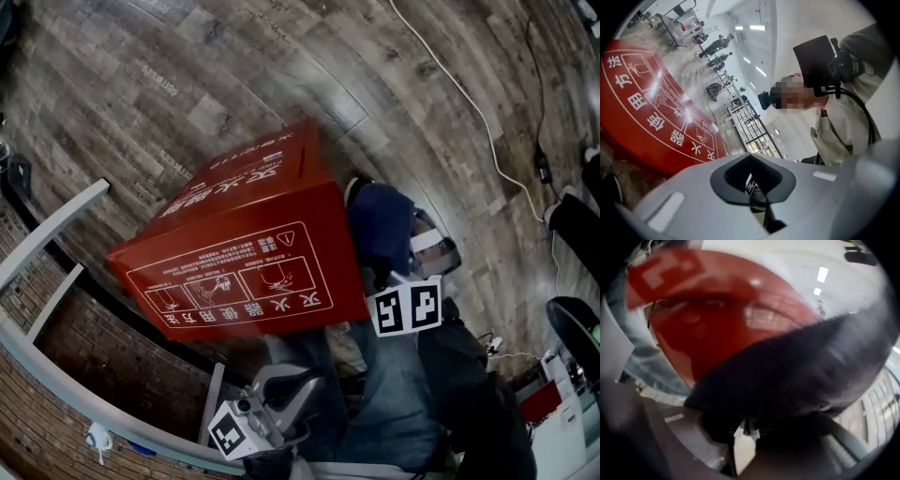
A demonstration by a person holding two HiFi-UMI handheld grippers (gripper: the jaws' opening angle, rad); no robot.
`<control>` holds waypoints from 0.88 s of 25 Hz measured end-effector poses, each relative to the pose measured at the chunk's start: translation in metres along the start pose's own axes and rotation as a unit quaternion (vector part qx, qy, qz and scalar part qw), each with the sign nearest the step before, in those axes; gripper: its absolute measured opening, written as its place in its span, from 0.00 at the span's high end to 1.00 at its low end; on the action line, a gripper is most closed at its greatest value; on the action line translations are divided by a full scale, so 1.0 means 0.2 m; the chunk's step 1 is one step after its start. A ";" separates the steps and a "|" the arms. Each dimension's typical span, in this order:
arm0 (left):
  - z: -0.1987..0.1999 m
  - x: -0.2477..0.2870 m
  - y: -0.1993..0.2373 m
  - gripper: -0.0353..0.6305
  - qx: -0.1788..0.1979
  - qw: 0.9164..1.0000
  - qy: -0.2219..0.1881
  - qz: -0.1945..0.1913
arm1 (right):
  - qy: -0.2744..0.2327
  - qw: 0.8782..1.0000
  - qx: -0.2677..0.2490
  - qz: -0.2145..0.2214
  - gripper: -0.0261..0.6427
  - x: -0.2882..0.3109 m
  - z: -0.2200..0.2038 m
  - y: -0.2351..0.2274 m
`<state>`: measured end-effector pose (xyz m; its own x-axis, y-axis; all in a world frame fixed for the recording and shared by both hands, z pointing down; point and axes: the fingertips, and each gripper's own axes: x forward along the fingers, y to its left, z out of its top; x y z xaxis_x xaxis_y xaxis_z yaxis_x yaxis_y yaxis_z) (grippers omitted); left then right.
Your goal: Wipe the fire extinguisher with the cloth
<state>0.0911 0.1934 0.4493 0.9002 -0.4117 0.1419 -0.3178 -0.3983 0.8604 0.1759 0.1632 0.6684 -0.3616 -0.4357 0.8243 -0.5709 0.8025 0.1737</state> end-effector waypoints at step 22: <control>0.14 -0.01 -0.03 0.94 0.014 0.998 -0.048 0.030 | -0.030 0.994 -0.069 0.083 0.88 0.07 -0.04 0.05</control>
<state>0.0833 0.1743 0.4307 0.8471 -0.5113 0.1448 -0.3799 -0.3921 0.8378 0.1720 0.1682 0.6866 -0.4878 -0.3124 0.8152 -0.3943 0.9119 0.1136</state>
